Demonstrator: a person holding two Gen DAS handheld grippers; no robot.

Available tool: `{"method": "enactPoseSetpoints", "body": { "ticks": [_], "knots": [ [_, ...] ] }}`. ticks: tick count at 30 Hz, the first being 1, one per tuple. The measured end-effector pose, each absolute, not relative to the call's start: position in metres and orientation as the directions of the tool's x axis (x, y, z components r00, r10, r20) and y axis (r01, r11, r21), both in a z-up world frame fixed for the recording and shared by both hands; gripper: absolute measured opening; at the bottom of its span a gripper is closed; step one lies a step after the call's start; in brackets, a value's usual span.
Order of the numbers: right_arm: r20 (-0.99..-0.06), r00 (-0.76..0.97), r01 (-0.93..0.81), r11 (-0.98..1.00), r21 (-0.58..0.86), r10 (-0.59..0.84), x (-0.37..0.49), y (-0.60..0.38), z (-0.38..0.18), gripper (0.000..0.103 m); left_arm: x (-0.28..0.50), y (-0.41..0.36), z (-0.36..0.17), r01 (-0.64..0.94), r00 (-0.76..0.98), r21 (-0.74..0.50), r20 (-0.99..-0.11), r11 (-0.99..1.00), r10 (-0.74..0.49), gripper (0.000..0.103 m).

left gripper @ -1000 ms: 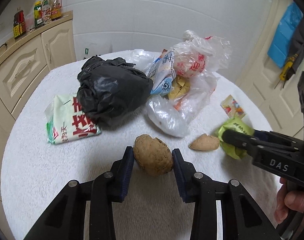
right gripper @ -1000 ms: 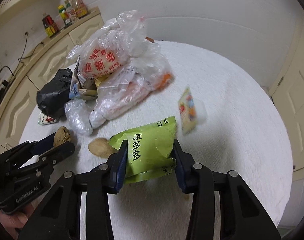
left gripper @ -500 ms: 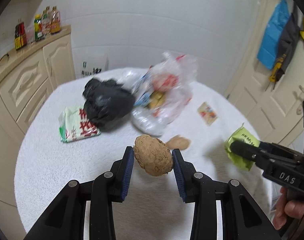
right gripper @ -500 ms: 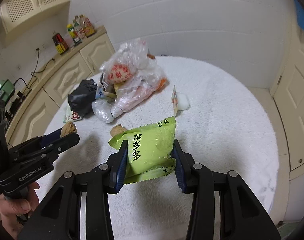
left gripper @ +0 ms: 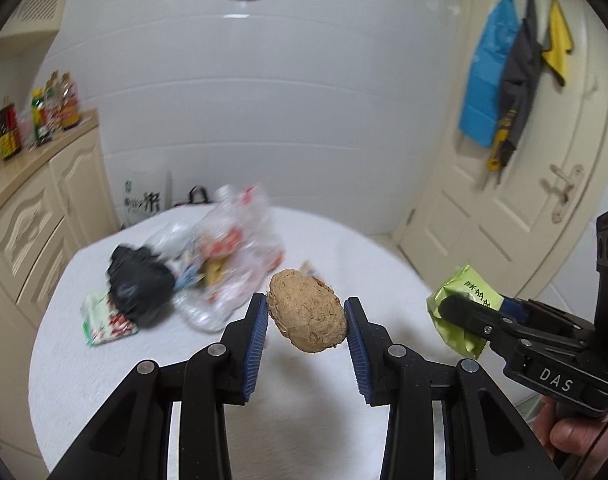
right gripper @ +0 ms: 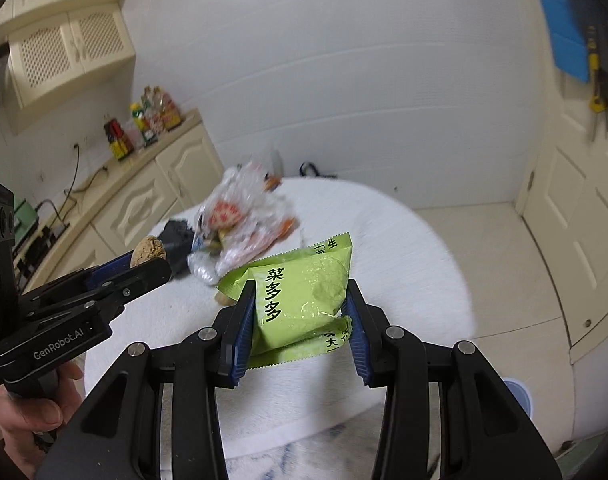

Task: Collect trash
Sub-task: 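Carry the lump and green packet with both tools toward the blue bin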

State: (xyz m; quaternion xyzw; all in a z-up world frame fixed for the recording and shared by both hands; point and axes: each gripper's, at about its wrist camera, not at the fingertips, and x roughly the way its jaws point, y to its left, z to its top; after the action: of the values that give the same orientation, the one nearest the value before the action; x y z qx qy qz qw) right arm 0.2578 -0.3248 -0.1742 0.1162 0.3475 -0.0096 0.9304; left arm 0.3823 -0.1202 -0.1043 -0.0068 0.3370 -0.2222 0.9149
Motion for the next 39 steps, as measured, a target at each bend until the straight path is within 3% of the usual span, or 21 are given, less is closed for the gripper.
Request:
{"method": "enactPoseSetpoints", "body": {
  "ticks": [12,20,27,39],
  "knots": [
    [-0.573,0.807,0.314,0.927,0.204,-0.147,0.179,-0.422,-0.134,0.042,0.358,-0.212,-0.078,0.571,0.619,-0.158,-0.562,0.805,-0.549,0.035],
    [-0.575,0.772,0.466,0.857,0.22,-0.272,0.124,-0.485,-0.137,0.042,0.363,-0.287,-0.097,0.656,0.531,-0.172,-0.588,0.735,-0.611,0.035],
    [-0.647,0.684,0.613,0.746,0.259,-0.338,0.08,-0.551,-0.179,0.042,0.379,-0.362,-0.132,0.737,0.403,-0.178,-0.66,0.652,-0.635,0.035],
    [-0.782,0.563,0.73,0.605,0.318,-0.268,0.058,-0.631,-0.28,0.042,0.427,-0.476,-0.228,0.795,0.179,-0.214,-0.811,0.568,-0.557,0.035]
  ]
}}
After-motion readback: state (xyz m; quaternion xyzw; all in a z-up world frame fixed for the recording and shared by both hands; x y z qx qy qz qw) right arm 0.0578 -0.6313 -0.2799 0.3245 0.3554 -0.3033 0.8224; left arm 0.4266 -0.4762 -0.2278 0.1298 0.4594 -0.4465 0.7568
